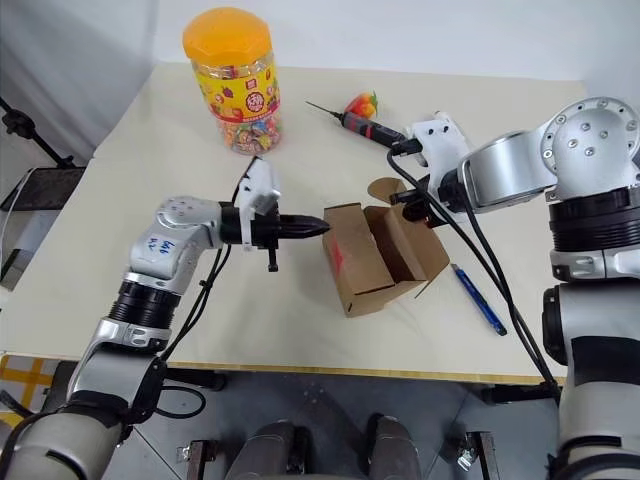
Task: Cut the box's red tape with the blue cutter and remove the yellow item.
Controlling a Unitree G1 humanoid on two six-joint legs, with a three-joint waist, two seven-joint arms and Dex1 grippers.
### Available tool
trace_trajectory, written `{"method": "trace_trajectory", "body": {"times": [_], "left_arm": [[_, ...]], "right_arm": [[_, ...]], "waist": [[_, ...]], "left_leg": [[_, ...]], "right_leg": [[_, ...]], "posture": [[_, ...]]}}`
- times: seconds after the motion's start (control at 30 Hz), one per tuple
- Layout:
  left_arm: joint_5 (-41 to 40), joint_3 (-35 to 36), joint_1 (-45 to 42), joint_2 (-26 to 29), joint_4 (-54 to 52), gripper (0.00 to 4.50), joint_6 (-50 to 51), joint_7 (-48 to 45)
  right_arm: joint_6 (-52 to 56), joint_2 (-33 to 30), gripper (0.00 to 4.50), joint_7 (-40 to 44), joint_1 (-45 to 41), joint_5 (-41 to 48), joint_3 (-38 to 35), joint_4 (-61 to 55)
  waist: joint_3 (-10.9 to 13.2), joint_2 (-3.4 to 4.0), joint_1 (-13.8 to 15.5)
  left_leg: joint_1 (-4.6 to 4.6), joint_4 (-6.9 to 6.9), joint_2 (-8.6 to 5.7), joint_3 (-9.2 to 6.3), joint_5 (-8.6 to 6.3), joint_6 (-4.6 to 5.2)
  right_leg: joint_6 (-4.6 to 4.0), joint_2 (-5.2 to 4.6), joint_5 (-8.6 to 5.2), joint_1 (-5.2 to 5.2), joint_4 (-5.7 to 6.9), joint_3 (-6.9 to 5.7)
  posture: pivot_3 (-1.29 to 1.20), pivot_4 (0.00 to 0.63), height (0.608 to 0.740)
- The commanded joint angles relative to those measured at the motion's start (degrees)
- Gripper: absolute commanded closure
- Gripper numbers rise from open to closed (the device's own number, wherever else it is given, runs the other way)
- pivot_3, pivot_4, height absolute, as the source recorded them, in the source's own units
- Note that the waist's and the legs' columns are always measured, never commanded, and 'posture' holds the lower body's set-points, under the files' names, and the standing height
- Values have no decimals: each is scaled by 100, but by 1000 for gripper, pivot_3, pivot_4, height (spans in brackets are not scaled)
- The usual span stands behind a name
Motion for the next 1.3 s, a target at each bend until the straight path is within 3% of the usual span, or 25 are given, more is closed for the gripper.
{"method": "trace_trajectory", "body": {"times": [0.03,0.23,0.57,1.0,1.3], "left_arm": [[-99,-99,-301,-92,-204,4500,-109,-140],[329,-650,-389,-204,205,4500,-743,-459],[730,-945,-592,184,662,4500,-1378,-1069],[982,-1173,170,1013,-276,4500,-939,-1278],[1060,-1074,492,886,-554,4500,-734,-691]], "right_arm": [[-424,7,4485,-604,105,829,-14,-321],[-1028,-237,4485,-1264,239,1723,342,-575],[-1358,-355,4485,-1402,486,1784,257,-865],[-1423,-836,4485,-1305,734,1784,32,-771],[-1739,-561,4485,-1237,1835,1784,-245,-862]], "waist": [[0,0,16],[0,-1,19],[1,-1,-19],[0,-1,29],[1,-1,46]], "left_leg": [[-1,1,0,-2,0,0],[-4,0,-2,1,0,1],[-10,1,2,4,0,1],[-11,4,3,-3,0,2],[-45,50,2,-15,-5,11]], "right_leg": [[0,0,0,0,1,-2],[0,1,0,-1,-3,-5],[0,3,0,-10,-4,-4],[0,3,0,-8,-2,-2],[2,3,1,-9,0,-7]], "posture": [[0,150,740],[0,150,740],[0,150,740],[0,150,740],[0,150,740]]}}
